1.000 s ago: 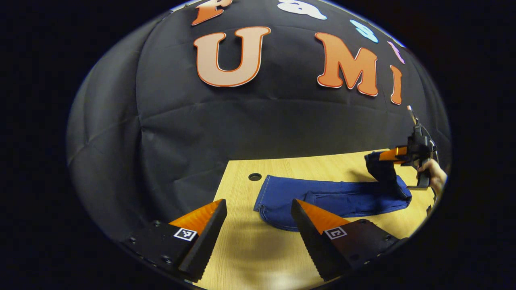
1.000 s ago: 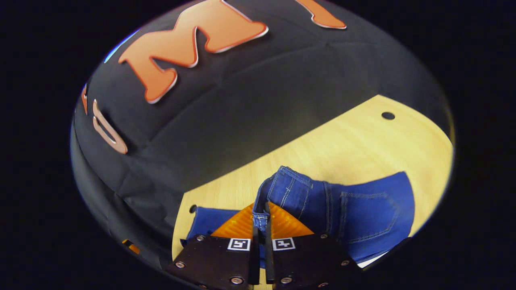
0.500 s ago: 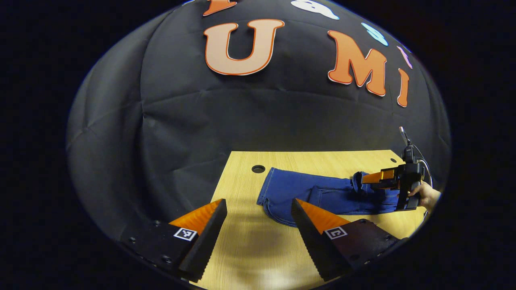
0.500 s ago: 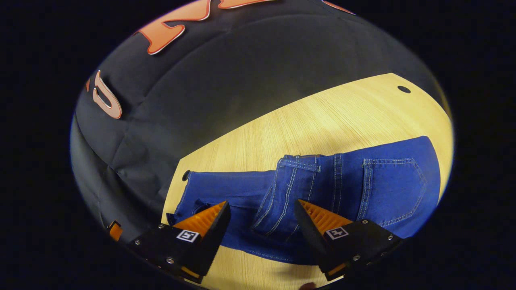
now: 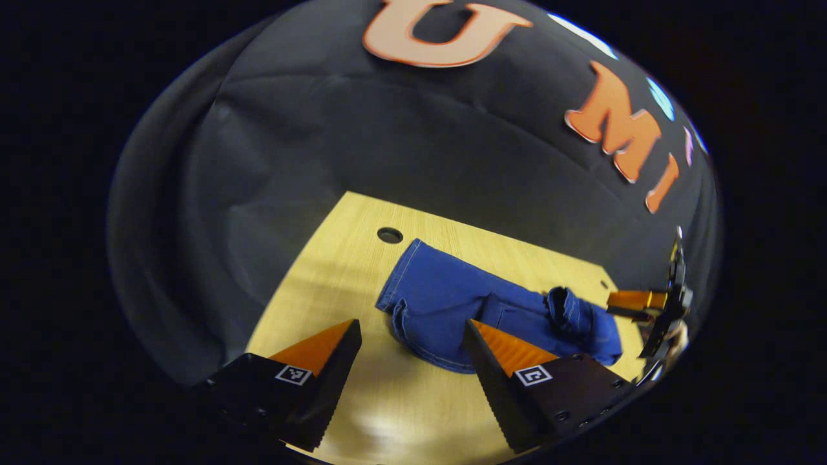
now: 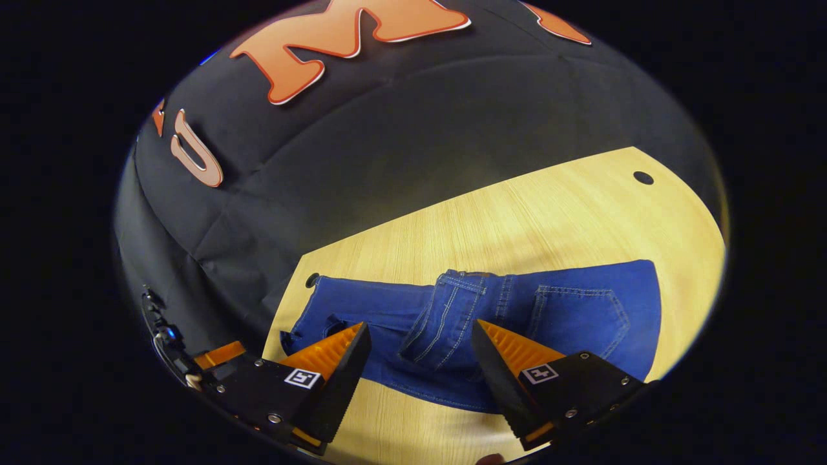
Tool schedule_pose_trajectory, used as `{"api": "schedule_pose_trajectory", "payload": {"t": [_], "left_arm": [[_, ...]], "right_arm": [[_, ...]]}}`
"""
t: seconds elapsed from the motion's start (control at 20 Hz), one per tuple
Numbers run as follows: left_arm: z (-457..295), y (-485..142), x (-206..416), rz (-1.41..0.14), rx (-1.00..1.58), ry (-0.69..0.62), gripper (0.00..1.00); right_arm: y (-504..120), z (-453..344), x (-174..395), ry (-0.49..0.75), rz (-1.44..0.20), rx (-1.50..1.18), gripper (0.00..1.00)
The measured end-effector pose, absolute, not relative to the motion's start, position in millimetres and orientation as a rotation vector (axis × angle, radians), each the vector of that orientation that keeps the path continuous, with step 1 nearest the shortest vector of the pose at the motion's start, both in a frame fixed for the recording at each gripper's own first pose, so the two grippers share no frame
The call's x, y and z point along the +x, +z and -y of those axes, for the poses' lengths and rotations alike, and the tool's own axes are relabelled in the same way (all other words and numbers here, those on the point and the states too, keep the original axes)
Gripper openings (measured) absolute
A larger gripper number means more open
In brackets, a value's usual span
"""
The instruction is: Grasp the waist and the cuffs of the jeans and fold them to make the two legs overlap; first hold the waist and fold one-third of the jeans toward the cuffs, then hold the cuffs and fold the remaining one-third in the same direction to finish folding.
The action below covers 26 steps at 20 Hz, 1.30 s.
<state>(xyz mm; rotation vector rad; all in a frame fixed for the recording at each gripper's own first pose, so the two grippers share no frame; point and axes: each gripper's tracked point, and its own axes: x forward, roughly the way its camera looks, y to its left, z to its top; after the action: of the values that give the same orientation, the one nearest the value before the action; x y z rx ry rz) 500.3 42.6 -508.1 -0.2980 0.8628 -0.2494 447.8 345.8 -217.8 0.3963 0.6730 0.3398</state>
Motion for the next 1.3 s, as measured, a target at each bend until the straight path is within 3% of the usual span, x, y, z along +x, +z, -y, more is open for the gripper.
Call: {"api": "schedule_pose_trajectory", "payload": {"t": [0.25, 0.45, 0.85, 0.95, 1.15, 1.3], "left_arm": [[-46, -564, 531, -0.993, -0.56, -0.173, 0.98], [-44, -598, 547, -1.029, -0.576, -0.141, 0.98], [-4, -601, 600, -0.925, -0.715, -0.168, 0.98], [19, -609, 596, -0.963, -0.759, -0.201, 0.93], [26, -630, 589, -1.018, -0.73, -0.106, 0.11], [27, -616, 581, -1.04, -0.728, -0.123, 0.05]], "right_arm": [[-214, -318, 446, 0.301, -0.687, 0.439, 0.97], [-214, -297, 448, 0.259, -0.689, 0.487, 0.98], [-217, -272, 448, 0.2, -0.692, 0.587, 0.98], [-219, -269, 446, 0.192, -0.696, 0.6, 0.98], [-222, -260, 441, 0.171, -0.702, 0.623, 0.98], [-224, -255, 439, 0.166, -0.708, 0.641, 0.98]]}}
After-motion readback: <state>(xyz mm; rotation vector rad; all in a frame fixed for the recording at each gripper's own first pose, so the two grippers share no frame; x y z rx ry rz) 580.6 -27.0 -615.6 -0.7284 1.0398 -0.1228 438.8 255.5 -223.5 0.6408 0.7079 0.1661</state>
